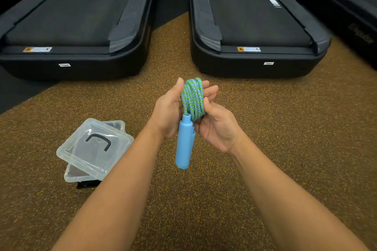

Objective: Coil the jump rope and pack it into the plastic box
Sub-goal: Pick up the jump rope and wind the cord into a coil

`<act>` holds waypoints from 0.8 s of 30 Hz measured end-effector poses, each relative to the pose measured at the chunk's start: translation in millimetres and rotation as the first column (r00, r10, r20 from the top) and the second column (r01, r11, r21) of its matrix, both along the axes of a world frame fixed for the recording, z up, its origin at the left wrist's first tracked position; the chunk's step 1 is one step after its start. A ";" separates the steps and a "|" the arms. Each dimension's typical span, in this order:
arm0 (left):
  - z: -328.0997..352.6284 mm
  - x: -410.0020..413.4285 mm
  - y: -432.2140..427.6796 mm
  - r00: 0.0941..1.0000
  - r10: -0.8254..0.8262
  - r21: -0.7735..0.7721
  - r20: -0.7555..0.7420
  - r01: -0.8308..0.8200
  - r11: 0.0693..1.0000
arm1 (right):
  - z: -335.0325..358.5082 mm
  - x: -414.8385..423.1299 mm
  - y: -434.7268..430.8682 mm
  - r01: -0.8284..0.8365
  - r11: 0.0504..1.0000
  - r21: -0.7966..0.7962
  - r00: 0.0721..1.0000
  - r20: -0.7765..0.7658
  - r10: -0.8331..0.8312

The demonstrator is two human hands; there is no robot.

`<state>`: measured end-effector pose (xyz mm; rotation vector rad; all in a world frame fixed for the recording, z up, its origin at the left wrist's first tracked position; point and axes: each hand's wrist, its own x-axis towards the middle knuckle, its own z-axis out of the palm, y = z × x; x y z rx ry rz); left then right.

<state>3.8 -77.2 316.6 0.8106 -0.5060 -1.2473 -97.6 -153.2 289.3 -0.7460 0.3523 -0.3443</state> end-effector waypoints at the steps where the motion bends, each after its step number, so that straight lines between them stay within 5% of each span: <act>1: -0.4 0.3 -0.1 1.000 -0.007 0.002 0.027 0.007 1.000 | -1.4 0.3 -0.5 0.002 1.000 -0.001 1.000 -0.005 -0.002; 8: -1.4 3.0 1.7 0.979 -0.018 0.018 0.202 0.014 1.000 | -1.8 3.8 4.7 -0.004 1.000 0.001 0.998 0.061 0.004; 19: -1.9 -3.3 0.5 0.979 0.038 -0.066 0.199 -0.025 0.998 | 4.0 4.5 10.7 -0.003 0.962 -0.272 0.996 0.089 0.028; 24: 0.7 3.0 5.3 0.994 0.025 -0.061 0.111 -0.019 0.998 | 12.8 4.6 7.8 -0.025 0.994 -0.102 0.999 0.020 0.027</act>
